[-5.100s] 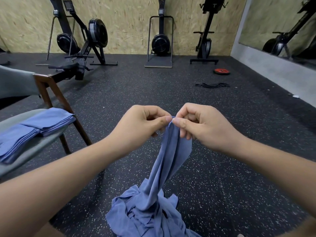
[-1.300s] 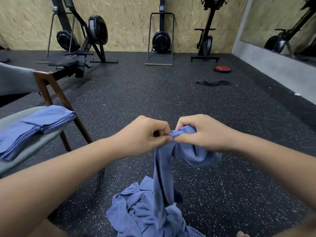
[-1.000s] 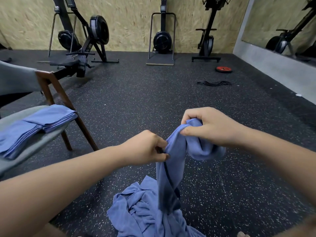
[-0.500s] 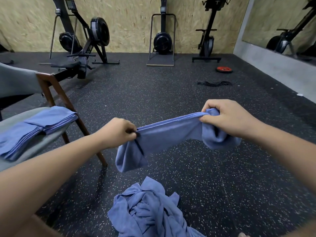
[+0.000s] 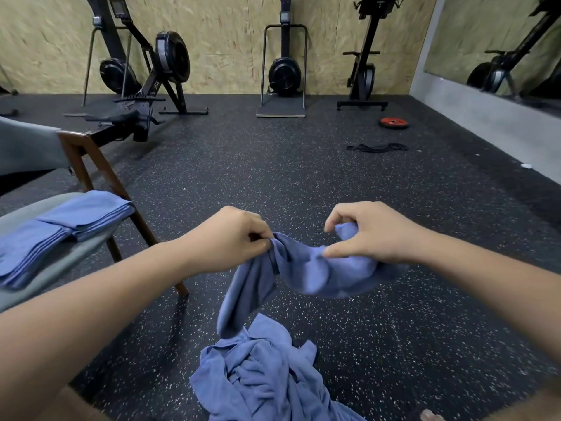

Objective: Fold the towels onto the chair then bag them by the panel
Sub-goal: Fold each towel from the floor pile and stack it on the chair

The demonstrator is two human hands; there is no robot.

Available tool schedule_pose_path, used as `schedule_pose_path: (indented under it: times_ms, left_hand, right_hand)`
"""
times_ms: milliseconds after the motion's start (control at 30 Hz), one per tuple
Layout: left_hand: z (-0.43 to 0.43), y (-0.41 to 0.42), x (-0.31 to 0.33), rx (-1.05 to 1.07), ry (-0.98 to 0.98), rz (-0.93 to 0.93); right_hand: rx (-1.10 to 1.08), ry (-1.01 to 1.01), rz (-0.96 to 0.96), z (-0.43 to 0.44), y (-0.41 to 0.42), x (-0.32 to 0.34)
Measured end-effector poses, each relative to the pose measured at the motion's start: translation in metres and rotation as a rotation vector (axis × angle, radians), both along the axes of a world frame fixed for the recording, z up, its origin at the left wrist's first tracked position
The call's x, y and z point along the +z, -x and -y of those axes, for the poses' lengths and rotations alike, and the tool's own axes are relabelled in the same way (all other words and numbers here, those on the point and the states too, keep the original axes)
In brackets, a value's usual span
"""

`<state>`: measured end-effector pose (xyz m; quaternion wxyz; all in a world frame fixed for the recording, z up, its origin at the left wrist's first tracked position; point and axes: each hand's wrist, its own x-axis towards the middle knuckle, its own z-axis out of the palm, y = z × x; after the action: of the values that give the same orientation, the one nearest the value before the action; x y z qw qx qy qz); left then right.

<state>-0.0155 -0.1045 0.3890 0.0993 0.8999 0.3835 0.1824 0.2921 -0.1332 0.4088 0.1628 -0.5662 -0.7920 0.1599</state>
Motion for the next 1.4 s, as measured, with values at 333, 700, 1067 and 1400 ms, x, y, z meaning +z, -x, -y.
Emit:
schedule_pose_path:
  times_ms: [333, 700, 1067, 1400]
  left_hand:
    - [0.033, -0.04, 0.012, -0.114, -0.001, 0.033]
    - [0.028, -0.033, 0.006, -0.02, 0.053, -0.046]
    - [-0.014, 0.018, -0.003, 0.158, 0.183, -0.095]
    - [-0.022, 0.043, 0.008, 0.2, 0.196, -0.01]
  right_hand:
    - [0.161, 0.134, -0.048, 0.024, 0.04, 0.001]
    - [0.203, 0.055, -0.104, 0.014, 0.033, -0.004]
    - [0.082, -0.078, -0.087, -0.002, 0.005, 0.008]
    - [0.012, -0.059, -0.081, -0.02, -0.019, -0.002]
